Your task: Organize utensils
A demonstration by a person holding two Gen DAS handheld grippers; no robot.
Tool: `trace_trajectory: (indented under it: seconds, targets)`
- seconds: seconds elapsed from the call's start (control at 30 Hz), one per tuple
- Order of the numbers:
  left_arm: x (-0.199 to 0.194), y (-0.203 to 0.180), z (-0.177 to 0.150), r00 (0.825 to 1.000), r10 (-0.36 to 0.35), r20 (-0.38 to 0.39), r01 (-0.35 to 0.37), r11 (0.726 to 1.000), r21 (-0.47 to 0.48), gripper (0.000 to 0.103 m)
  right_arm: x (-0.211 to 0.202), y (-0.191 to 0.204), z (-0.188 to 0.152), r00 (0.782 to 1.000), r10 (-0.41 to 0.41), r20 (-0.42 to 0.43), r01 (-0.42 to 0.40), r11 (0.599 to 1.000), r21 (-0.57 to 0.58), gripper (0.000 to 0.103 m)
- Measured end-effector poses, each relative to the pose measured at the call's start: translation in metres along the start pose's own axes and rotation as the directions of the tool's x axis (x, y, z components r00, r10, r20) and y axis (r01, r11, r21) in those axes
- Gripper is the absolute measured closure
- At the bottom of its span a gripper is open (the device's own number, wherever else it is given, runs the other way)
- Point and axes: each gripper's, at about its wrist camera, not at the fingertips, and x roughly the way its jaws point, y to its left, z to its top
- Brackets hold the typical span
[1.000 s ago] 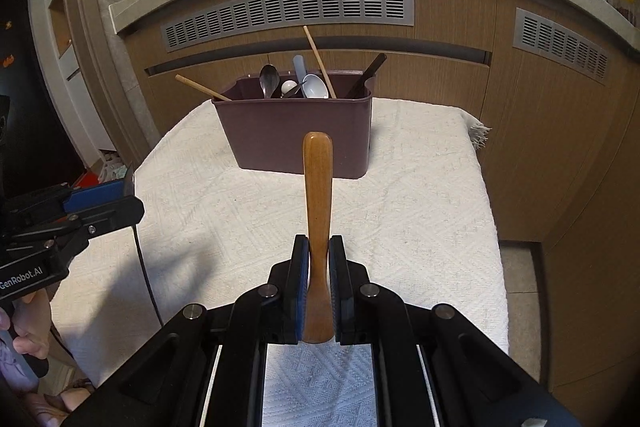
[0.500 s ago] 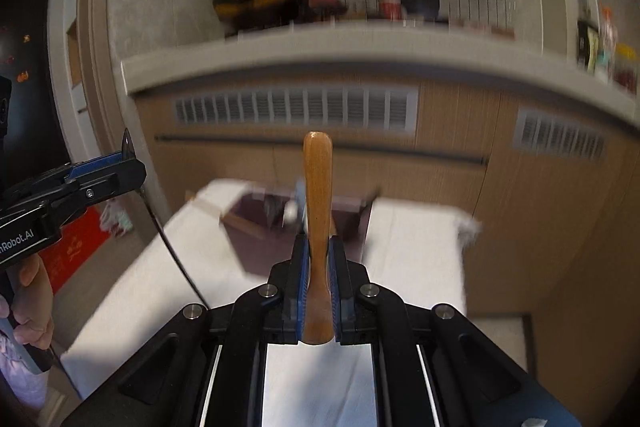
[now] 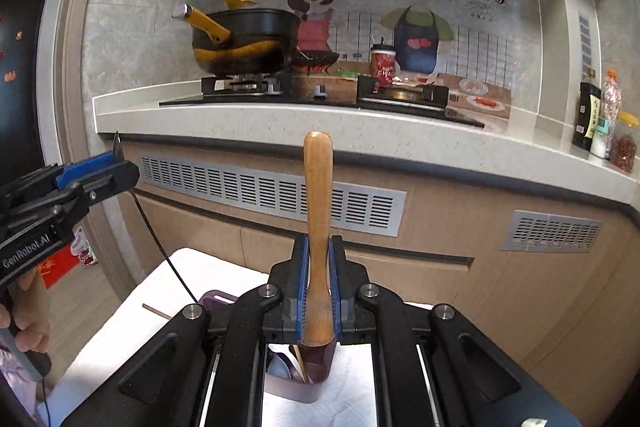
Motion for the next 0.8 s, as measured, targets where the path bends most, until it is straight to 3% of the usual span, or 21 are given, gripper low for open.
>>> trace_trajectory:
  seconds: [0.3,0.6,0.63,0.67,0.73,0.8]
  targets:
    - [0.035,0.013,-0.039,0.995,0.000,-0.105,-0.004,0.999,-0.039,0.069,0.047,0.002,-0.029,0.994,0.034,-0.103,-0.030,0.999,0.034,0.095]
    - [0.067,0.005,-0.080,0.976,-0.041,-0.215,0.032,0.999,-0.044,0.068,0.084,0.006,-0.063,0.979,0.033,-0.199,-0.024,0.999,0.047,0.094]
    - [0.072,0.003,-0.087,0.969,-0.050,-0.241,0.040,0.998,-0.049,0.064,0.090,0.005,-0.066,0.976,0.045,-0.215,-0.034,0.998,0.052,0.091]
    - [0.077,0.002,-0.092,0.964,-0.058,-0.259,0.045,0.997,-0.056,0.053,0.094,0.004,-0.070,0.970,0.056,-0.235,-0.043,0.997,0.060,0.088]
    - [0.083,0.000,-0.101,0.957,-0.061,-0.284,0.044,0.997,-0.066,0.044,0.103,0.002,-0.081,0.961,0.089,-0.264,-0.067,0.994,0.089,0.063]
    - [0.086,-0.001,-0.108,0.952,-0.050,-0.301,0.030,0.997,-0.071,0.044,0.105,0.001,-0.091,0.960,0.087,-0.268,-0.059,0.992,0.112,0.049]
